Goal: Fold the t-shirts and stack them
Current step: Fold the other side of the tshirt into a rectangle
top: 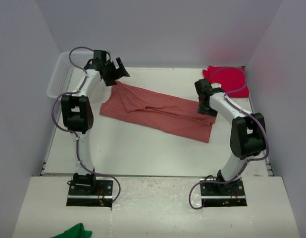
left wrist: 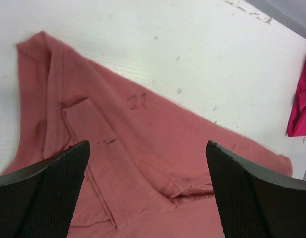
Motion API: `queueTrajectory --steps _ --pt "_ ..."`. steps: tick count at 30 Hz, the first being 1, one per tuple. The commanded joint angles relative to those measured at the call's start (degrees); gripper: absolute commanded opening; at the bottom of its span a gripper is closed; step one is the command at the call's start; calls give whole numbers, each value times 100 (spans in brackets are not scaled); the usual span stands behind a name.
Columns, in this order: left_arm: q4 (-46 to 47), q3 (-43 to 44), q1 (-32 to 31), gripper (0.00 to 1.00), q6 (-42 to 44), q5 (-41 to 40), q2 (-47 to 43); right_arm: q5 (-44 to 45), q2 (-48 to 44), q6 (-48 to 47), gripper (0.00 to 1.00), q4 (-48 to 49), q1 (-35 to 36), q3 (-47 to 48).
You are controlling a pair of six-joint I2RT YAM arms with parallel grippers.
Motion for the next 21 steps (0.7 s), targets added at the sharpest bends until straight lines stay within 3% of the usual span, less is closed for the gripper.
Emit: queueTrajectory --steps 1,3,5,7,8,10,12,15,16,18,19,21 --pt "1006 280 -214 100 487 310 -652 618 -104 -607 57 427 -29 938" --pt "911 692 -302 100 602 257 -1019 627 -17 -722 63 200 -11 1395" --pt "831 511 -468 100 611 46 -1780 417 -103 -713 64 -38 128 1810" --pt "796 -418 -679 100 419 -400 -2415 -91 -523 -914 70 214 261 1471" --pt "822 -883 -750 99 357 -542 -3106 -1216 -691 -1046 71 451 392 1233" --pt "901 -2114 -882 98 217 -901 -3951 -2671 -851 -1449 73 1277 524 723" --pt "875 -2992 -891 96 216 -1157 -4342 -2837 -546 -1434 75 1019 832 939" --pt "498 -3418 -873 91 277 -1703 -4668 -2845 351 -1661 72 657 1271 1738" --pt "314 -3436 -873 89 390 -1921 -4625 -2836 710 -1880 68 621 1377 2132" --pt "146 -3445 -865 80 392 -2107 -4554 -2705 993 -1987 68 673 1606 2398" --pt "93 -3463 -856 68 366 -2082 -4485 -2783 1116 -2014 68 638 1641 2704" --pt "110 -3524 -838 56 392 -1767 -4370 -3029 1407 -1970 68 532 1659 2952"
